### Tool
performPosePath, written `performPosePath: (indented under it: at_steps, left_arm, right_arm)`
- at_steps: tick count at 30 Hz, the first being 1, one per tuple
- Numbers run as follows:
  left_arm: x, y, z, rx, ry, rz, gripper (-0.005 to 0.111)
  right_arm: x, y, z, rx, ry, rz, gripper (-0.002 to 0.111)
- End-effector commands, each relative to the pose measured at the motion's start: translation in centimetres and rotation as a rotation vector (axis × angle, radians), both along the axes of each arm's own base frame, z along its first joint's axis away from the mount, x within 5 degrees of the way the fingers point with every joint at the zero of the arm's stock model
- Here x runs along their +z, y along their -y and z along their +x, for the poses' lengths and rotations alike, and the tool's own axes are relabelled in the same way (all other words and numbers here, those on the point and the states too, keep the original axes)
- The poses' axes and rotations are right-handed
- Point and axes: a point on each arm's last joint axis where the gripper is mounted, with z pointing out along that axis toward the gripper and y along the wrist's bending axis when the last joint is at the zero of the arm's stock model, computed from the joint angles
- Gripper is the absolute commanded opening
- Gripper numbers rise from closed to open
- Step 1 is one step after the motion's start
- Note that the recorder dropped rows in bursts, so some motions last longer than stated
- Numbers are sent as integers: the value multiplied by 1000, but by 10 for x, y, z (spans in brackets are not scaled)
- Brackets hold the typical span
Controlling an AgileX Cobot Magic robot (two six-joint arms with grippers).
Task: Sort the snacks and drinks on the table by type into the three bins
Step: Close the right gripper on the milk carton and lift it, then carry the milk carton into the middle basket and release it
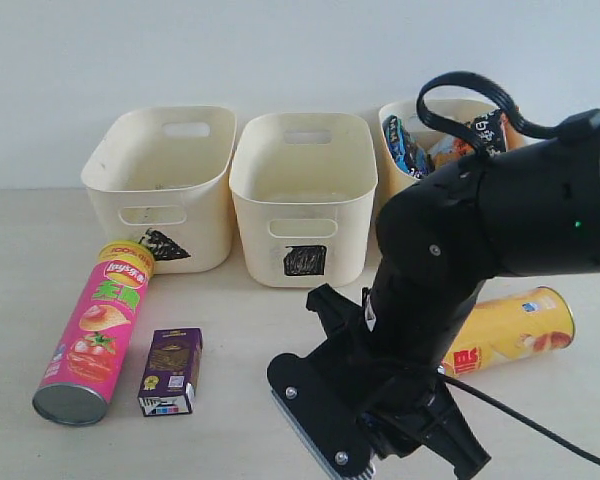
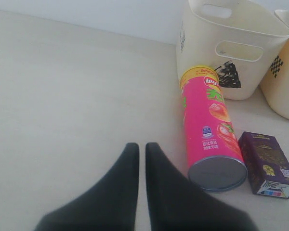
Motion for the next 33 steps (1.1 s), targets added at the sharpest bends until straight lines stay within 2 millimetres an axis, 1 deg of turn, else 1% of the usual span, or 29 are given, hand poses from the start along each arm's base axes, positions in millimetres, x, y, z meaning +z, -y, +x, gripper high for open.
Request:
performPosePath:
  at_steps: [1, 28, 31, 33]
  left_arm:
    - [2, 0, 0, 5, 11, -14, 4]
    - [1, 0, 0, 5, 9, -14, 4]
    - [1, 0, 0, 5, 9, -14, 4]
    - [1, 0, 0, 5, 9, -14, 4]
  right_arm:
    - [8, 2, -2, -7, 12, 16, 0]
    - [8, 1, -2, -10, 14, 17, 0]
    - [14, 2, -3, -10, 0, 4, 0]
    - [23, 2, -3, -9, 15, 19, 0]
